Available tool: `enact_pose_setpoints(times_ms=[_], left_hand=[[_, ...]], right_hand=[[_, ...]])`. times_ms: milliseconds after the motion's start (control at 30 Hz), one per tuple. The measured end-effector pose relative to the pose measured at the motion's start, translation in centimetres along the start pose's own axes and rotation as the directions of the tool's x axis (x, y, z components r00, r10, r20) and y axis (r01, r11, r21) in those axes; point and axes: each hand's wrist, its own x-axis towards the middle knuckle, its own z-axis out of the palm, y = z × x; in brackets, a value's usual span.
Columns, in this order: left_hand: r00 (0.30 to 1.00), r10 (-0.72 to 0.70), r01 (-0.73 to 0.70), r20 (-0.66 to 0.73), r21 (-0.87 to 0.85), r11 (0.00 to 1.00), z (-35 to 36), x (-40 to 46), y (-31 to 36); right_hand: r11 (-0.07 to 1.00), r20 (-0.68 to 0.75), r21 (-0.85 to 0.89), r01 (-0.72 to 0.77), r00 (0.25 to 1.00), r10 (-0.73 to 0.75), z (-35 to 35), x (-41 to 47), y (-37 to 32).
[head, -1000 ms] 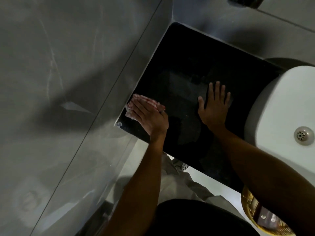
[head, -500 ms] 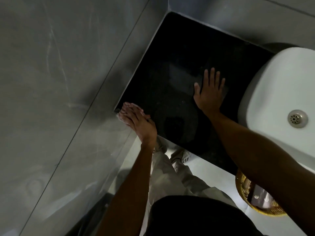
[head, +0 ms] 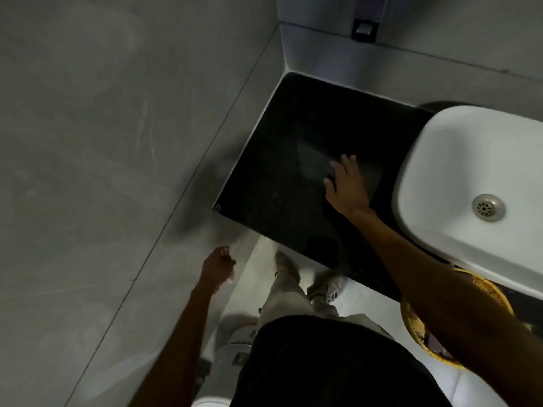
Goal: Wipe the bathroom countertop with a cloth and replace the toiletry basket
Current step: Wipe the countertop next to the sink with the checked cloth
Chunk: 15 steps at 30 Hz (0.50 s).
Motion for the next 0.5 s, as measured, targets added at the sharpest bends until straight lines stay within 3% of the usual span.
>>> enact_pose_setpoints(times_ms=[67,133,233,300,400,433,500], left_hand=[[0.983,-0.016,0.074,0.184,-0.313,0.947,-1.7,-0.3,2.2],[0.924,0.022,0.175,0.382,-0.472,0.864,-2.4,-0.3,5.0],[0.809,0.159,0.296,0.565,-0.627,0.72,-1.2,0.2,9.5],[0.732,0.224,0.366,0.643,-0.649,0.667,0.7,0.5,12.0],[0.659,0.166,0.428,0.734,-0.547,0.72,3.0,1.8,14.6],[0.651,0.124,0.438,0.749,-0.504,0.744,3.5,2.3,15.1],[0.736,0.046,0.283,0.676,-0.369,0.885,3.9,3.1,16.1]], right_hand=[[0.988,0.013,0.151,0.035,0.999,-0.038,-0.4,-1.1,-0.5],[0.949,0.087,0.315,0.022,0.995,-0.052,-0.5,-1.8,-1.4],[0.813,0.406,0.552,-0.185,0.911,-0.069,-0.1,-2.8,-2.8],[0.755,0.557,0.575,-0.316,0.827,-0.079,0.5,-3.6,-3.2],[0.701,0.473,0.615,-0.361,0.88,0.039,1.7,-4.5,-2.9],[0.695,0.421,0.621,-0.362,0.902,0.094,1.8,-4.8,-2.8],[0.718,0.386,0.56,-0.414,0.897,0.215,1.9,-5.8,-2.4]])
